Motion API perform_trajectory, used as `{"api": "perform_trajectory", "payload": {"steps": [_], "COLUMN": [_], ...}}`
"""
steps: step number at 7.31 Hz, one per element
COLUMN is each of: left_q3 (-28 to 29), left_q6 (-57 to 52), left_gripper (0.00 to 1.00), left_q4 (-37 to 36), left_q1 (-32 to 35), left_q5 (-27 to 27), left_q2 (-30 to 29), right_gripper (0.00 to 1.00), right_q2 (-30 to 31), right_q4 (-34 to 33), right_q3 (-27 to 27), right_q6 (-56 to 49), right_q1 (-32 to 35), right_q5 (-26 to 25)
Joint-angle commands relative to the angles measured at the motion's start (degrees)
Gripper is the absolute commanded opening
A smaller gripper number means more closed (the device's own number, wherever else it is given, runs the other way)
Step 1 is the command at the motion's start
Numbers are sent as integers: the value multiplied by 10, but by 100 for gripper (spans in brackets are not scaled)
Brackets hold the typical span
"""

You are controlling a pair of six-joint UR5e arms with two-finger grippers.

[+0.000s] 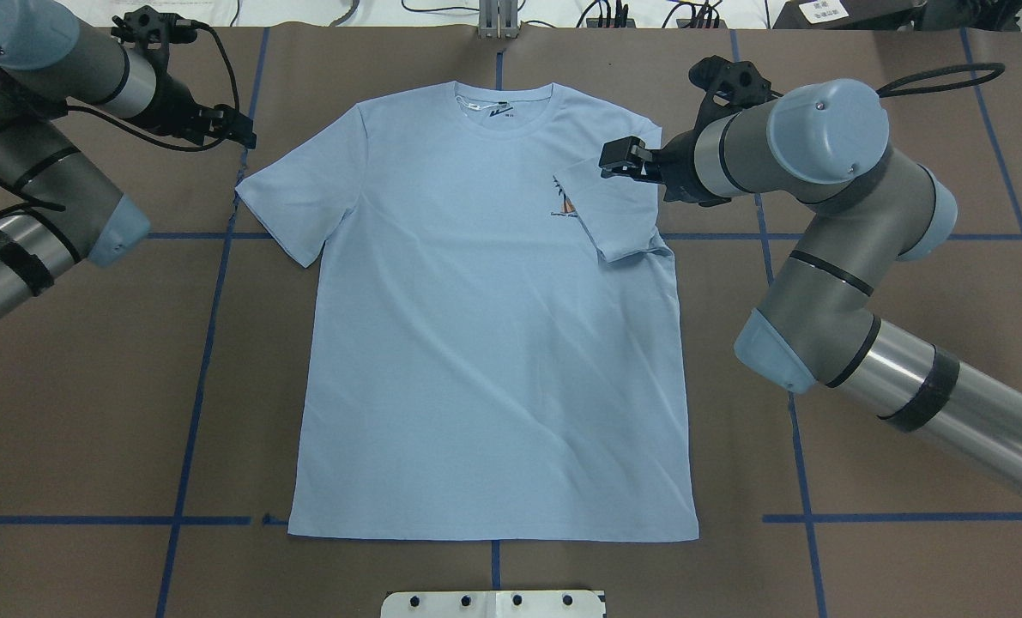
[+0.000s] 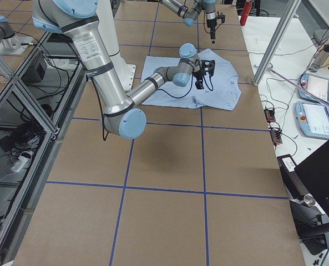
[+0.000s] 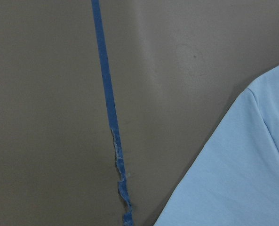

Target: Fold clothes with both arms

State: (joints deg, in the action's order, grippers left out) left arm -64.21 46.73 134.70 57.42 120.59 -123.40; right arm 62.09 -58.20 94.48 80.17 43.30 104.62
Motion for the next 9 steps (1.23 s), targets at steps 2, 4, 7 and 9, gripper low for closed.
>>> {"api": "perform_trajectory", "payload": {"steps": [2,4,7,9], "left_q3": [21,19,14,14], "left_q6": [2,2,3,4], "left_gripper": [81,65,65,65], "left_q4": [-5,-10,-22,-23], "left_q1": [-20,-24,-24,-36], "left_q5": [-33,-33,-33,-29], "left_q2": [-17,-6,10,10], "right_gripper": [100,100,100,100], "right_q2": [53,59,59,59], "right_q4": [0,0,-4,-6], "right_q3": [37,35,22,13], "right_q6": [-13,-35,-90,-90], "right_q1": [18,29,56,60], "right_q5": [27,34,45,49]}}
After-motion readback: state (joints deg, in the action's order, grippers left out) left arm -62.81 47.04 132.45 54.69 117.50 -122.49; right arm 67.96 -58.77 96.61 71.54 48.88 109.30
